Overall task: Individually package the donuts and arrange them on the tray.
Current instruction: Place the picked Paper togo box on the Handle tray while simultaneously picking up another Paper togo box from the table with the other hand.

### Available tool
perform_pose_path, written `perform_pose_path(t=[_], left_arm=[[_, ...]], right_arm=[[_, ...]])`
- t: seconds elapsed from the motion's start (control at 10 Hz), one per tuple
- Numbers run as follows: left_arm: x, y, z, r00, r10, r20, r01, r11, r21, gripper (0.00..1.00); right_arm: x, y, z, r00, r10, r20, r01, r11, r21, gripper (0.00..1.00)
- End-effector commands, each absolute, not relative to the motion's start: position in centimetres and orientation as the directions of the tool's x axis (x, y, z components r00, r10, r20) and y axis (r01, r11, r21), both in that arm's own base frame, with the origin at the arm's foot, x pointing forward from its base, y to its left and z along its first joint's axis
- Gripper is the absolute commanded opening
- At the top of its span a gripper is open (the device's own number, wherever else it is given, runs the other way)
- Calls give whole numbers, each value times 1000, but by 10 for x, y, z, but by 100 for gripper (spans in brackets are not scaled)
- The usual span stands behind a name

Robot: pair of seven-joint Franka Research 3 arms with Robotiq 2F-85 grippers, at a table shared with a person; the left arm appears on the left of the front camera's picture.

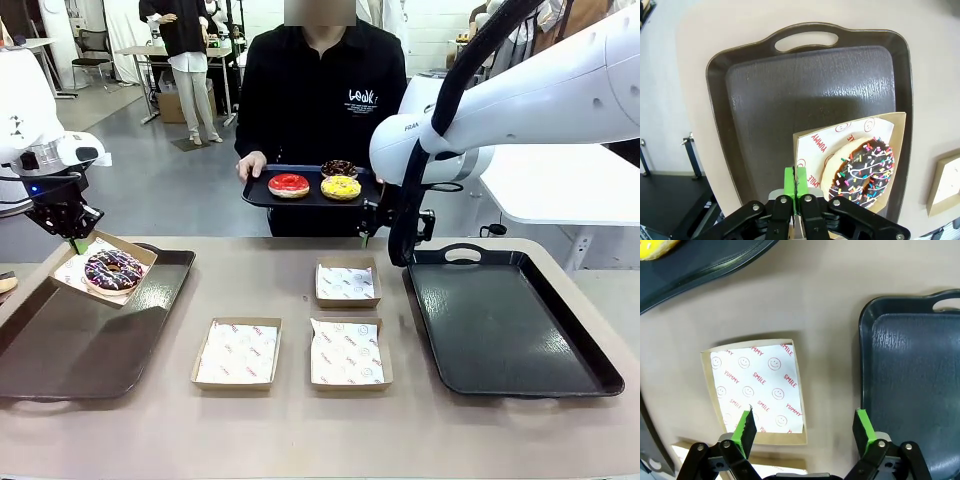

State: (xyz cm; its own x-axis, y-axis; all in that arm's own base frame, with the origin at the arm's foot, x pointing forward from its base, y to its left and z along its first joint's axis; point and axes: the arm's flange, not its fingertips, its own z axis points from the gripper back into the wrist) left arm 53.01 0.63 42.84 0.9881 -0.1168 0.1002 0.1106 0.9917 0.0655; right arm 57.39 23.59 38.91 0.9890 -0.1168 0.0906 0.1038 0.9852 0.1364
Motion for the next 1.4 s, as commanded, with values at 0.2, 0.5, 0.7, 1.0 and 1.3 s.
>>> perform_pose_path(t=[0.2, 0.5, 0.7, 1.0, 1.3], left_arm=[[529, 7, 432, 990, -103, 100, 97, 993, 65, 1], [542, 4, 427, 990, -60, 129, 57, 998, 22, 1], [551, 3, 424, 990, 13, 140, -13, 1000, -2, 1], [565, 4, 414, 991, 50, 124, -48, 999, -17, 1], [573, 7, 403, 993, 46, 106, -45, 999, -11, 1]], right_arm=[[574, 236, 389, 989, -117, 91, 104, 985, 136, 100], [572, 253, 364, 995, -4, 95, -1, 999, 55, 100], [580, 260, 348, 997, -18, 78, 16, 999, 36, 100], [590, 265, 332, 998, -37, 43, 36, 999, 34, 100], [594, 268, 326, 999, -35, 41, 33, 999, 38, 100]])
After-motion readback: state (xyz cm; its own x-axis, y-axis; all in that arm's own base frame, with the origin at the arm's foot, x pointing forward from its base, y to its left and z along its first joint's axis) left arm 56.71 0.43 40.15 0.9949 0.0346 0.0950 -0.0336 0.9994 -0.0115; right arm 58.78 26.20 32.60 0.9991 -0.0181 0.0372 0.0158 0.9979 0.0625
